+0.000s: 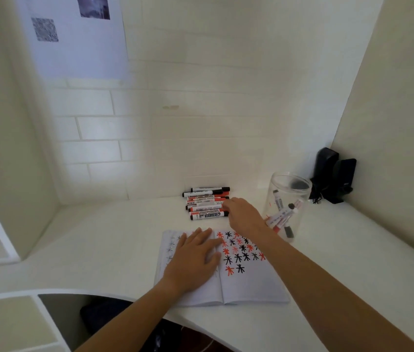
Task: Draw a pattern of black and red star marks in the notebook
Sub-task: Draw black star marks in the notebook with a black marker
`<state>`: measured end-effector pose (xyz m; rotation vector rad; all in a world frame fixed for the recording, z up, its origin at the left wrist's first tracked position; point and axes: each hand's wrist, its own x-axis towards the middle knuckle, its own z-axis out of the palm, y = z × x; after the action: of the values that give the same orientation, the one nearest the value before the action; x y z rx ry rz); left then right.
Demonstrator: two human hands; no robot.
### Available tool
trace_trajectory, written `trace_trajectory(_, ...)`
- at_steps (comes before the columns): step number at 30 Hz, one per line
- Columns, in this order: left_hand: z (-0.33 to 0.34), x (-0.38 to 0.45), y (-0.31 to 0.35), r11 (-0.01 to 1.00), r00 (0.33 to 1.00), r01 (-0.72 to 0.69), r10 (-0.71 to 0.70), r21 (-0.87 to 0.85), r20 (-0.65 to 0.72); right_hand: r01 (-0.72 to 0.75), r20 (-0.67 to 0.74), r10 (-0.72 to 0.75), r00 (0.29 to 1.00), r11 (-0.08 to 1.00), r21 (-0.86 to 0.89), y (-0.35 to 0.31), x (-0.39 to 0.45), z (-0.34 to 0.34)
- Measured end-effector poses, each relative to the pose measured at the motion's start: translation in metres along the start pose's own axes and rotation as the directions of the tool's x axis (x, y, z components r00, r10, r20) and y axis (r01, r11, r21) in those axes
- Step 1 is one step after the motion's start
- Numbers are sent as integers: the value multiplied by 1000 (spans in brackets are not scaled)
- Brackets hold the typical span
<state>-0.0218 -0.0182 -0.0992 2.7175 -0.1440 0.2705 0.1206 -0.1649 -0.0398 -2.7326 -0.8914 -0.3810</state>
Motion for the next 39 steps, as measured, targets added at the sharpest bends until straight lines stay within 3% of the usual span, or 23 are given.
trace_trajectory(3,0,0,0,1000,1000,1,-1,-7,-1,-43,33,44,999,999,-11,6,10,15)
trace_trajectory(10,-1,0,-1,1000,1000,-4,3,-10,-7,23,72,-17,997,996,-87,14,15,23)
trace_trajectory(14,-1,0,-1,1000,1000,-16,16,-16,-17,4,32,-2,1000,997,-77,8,3,19)
trace_trajectory(17,-1,-1,-1,999,1000,-14,13,-36,-27,-58,-48,58,997,998,13,-2,-16,8)
trace_trajectory(20,-1,-1,-1,994,996,-12,2,-112,-93,-120,-116,147,982,970,210,-16,-42,-8)
trace_trajectory(23,-2,-2,0,972,976,-85,37,-219,-213,-234,14,271,963,803,549,-30,-67,-22)
trace_trajectory(26,-4,-3,3,958,967,-147,86,-248,-240,-301,252,165,953,507,808,-33,-88,-25)
trace_trajectory(29,-5,-4,2,962,954,-201,150,-183,-259,-315,301,97,949,386,867,-30,-102,-22)
trace_trajectory(33,-4,-5,-1,975,937,-197,157,-104,-311,-297,253,277,927,128,946,-15,-106,-22)
trace_trajectory(34,-4,-5,-1,977,936,-197,161,-87,-312,-289,244,307,920,111,951,-9,-106,-23)
trace_trajectory(36,-4,-5,-1,979,939,-189,158,-75,-305,-280,214,292,932,210,937,0,-106,-26)
trace_trajectory(39,-3,-5,-1,980,947,-177,144,-91,-289,-204,121,176,977,600,773,8,-107,-26)
